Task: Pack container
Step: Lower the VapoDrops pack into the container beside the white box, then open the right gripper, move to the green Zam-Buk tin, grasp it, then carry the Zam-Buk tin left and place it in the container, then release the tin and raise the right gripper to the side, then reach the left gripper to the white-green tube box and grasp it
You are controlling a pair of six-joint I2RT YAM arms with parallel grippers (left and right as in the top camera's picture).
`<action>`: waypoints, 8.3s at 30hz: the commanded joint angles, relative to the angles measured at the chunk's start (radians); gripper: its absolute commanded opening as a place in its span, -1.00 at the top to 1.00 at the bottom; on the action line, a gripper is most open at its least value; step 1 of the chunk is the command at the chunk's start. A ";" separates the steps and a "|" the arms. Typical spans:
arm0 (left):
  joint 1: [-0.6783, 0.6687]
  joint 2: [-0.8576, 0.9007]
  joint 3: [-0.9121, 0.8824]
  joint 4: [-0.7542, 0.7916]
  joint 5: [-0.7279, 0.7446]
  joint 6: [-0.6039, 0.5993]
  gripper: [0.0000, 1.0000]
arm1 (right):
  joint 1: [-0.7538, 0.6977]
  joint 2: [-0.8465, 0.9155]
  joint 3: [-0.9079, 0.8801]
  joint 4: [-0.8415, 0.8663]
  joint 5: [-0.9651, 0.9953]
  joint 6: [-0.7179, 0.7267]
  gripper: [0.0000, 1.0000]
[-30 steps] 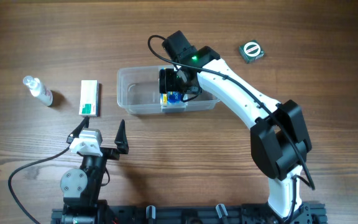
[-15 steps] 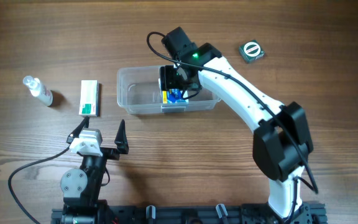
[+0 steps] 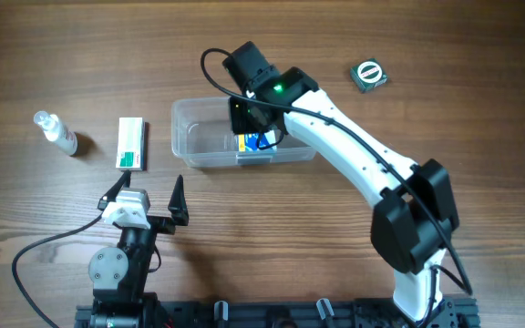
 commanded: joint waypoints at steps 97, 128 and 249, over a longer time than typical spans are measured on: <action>0.007 -0.007 -0.005 -0.004 0.016 0.013 -0.99 | -0.634 0.219 0.027 0.200 -0.018 -1.024 -0.99; 0.007 -0.007 -0.005 -0.004 0.016 0.013 -1.00 | -0.687 0.306 0.021 0.249 -0.126 -1.050 -0.99; 0.010 -0.003 0.159 0.058 0.338 -0.115 -1.00 | -0.841 -0.484 -0.386 -0.004 0.211 -0.131 -1.00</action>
